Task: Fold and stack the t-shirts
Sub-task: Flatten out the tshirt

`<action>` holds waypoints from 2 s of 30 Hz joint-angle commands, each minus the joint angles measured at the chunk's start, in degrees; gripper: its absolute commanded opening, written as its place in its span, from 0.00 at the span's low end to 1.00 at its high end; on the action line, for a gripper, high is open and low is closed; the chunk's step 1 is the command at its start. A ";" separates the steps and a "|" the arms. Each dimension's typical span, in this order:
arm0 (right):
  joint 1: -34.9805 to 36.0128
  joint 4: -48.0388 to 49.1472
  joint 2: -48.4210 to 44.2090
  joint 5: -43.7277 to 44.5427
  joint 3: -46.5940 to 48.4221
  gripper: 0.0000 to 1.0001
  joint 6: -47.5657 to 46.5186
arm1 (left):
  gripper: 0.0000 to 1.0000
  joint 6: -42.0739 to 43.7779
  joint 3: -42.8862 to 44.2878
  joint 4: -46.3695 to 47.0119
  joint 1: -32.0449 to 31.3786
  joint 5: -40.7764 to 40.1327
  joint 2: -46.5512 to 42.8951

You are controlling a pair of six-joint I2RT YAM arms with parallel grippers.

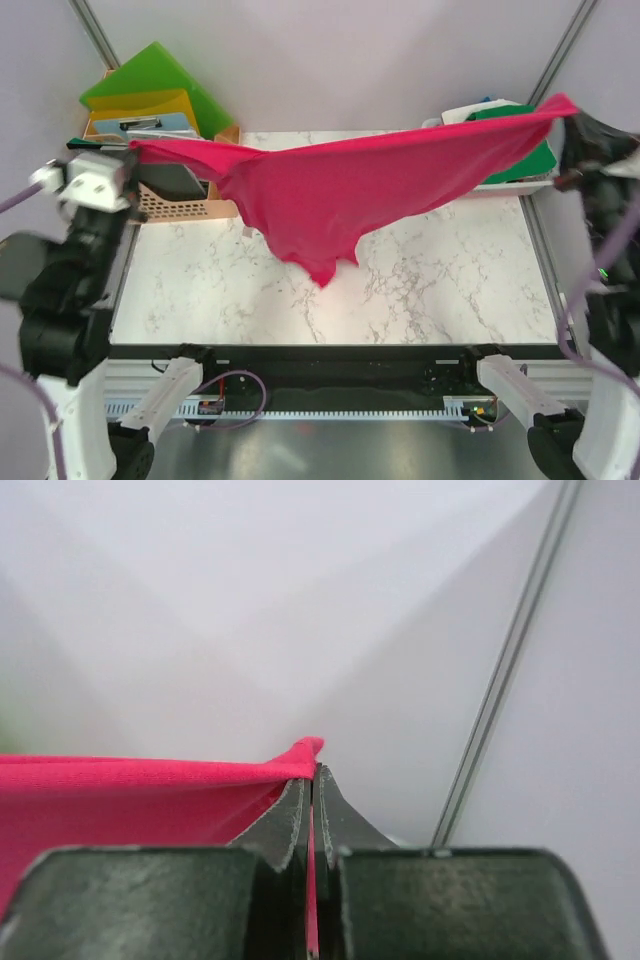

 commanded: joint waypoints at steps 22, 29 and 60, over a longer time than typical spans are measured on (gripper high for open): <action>-0.24 -13.39 -5.99 2.52 16.50 0.00 -0.81 | 0.02 1.79 24.26 -11.08 4.51 -3.10 -7.08; -0.15 -12.69 -7.66 -0.38 6.23 0.00 0.33 | 0.02 -1.02 12.33 -11.26 5.21 0.76 -9.98; 1.70 11.58 65.79 3.66 14.51 0.00 -3.36 | 0.02 -0.67 -1.53 13.70 4.77 0.69 46.69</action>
